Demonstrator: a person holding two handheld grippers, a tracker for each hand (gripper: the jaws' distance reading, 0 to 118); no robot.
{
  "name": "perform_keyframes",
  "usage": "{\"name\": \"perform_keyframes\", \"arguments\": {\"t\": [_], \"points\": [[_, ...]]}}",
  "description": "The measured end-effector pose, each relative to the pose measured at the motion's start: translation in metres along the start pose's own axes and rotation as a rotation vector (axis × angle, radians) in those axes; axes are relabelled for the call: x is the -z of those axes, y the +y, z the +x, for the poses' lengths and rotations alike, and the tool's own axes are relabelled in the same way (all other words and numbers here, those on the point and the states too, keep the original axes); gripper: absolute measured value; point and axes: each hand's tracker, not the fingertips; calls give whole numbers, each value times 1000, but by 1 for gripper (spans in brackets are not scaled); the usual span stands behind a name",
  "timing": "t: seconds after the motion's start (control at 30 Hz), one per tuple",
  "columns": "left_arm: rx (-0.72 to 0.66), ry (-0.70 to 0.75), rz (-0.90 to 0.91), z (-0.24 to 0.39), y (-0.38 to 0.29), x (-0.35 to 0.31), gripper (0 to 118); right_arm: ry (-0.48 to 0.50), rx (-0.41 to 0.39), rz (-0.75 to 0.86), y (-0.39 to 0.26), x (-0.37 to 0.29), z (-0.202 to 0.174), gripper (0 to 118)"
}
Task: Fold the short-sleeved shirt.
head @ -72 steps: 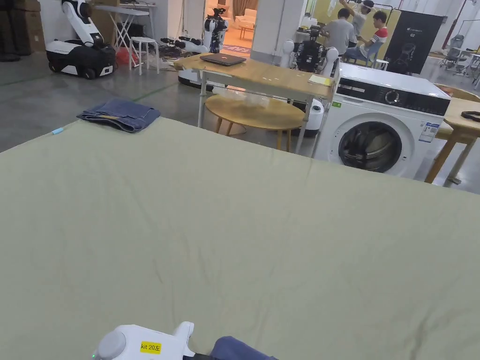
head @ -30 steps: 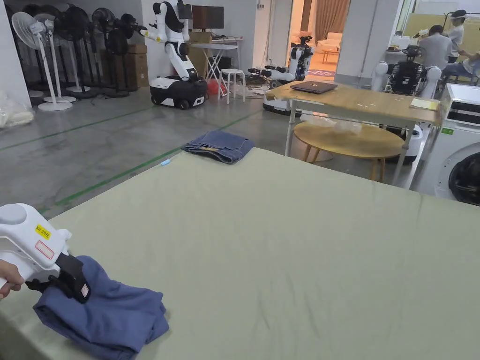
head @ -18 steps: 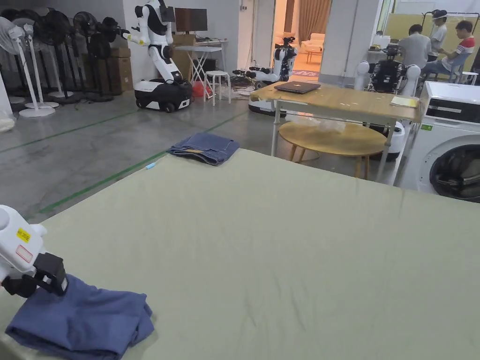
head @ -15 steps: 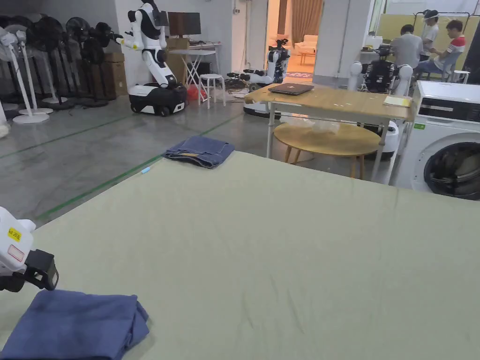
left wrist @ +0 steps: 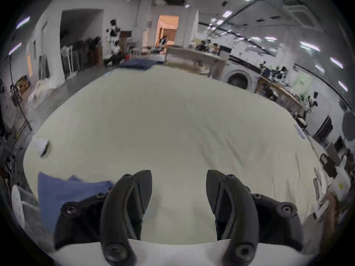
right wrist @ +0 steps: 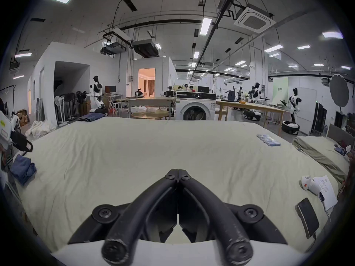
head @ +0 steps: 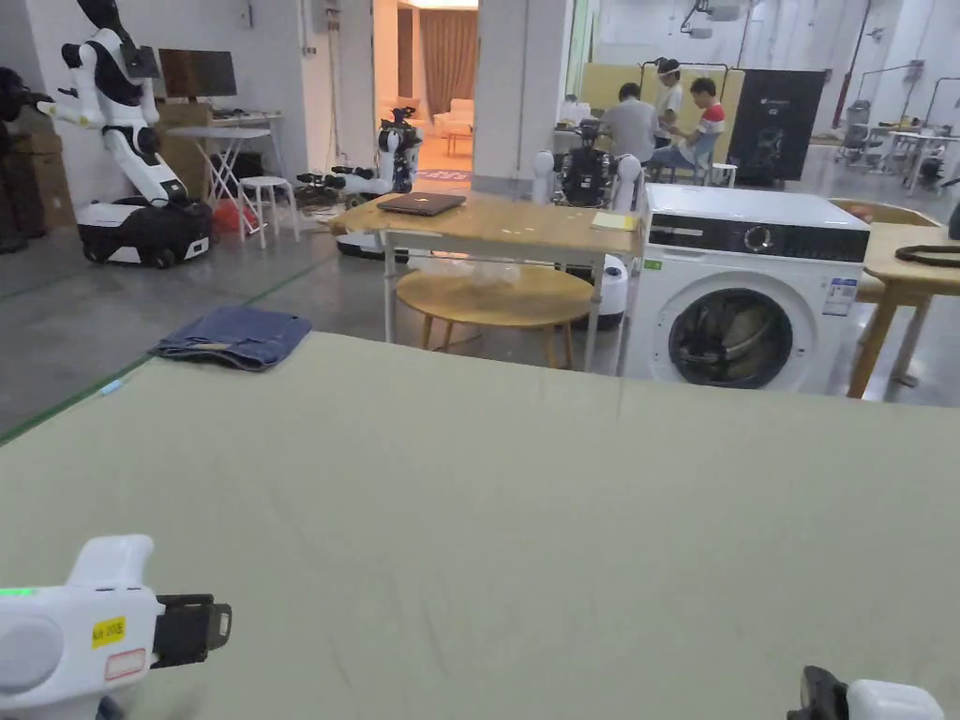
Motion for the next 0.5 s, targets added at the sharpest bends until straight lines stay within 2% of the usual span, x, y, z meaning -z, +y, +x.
{"name": "perform_keyframes", "arguments": {"t": [0.07,0.2,0.27,0.33,0.37,0.43,0.5], "points": [[67,11,93,45,-6,2,54,-12,5,7,5,0,5,0],[113,22,268,116,-11,-1,50,-29,16,21,13,2,14,0],[113,12,346,144,-17,-2,43,-33,26,31,16,2,18,0],[137,16,414,166,-20,-5,31,-34,33,40,21,0,19,0],[142,25,451,177,-20,-9,29,-36,39,47,23,-1,20,0],[154,23,465,192,-24,-11,24,-34,44,54,25,-2,20,0],[159,22,476,205,-26,-20,14,-39,51,67,21,-1,21,0]]}}
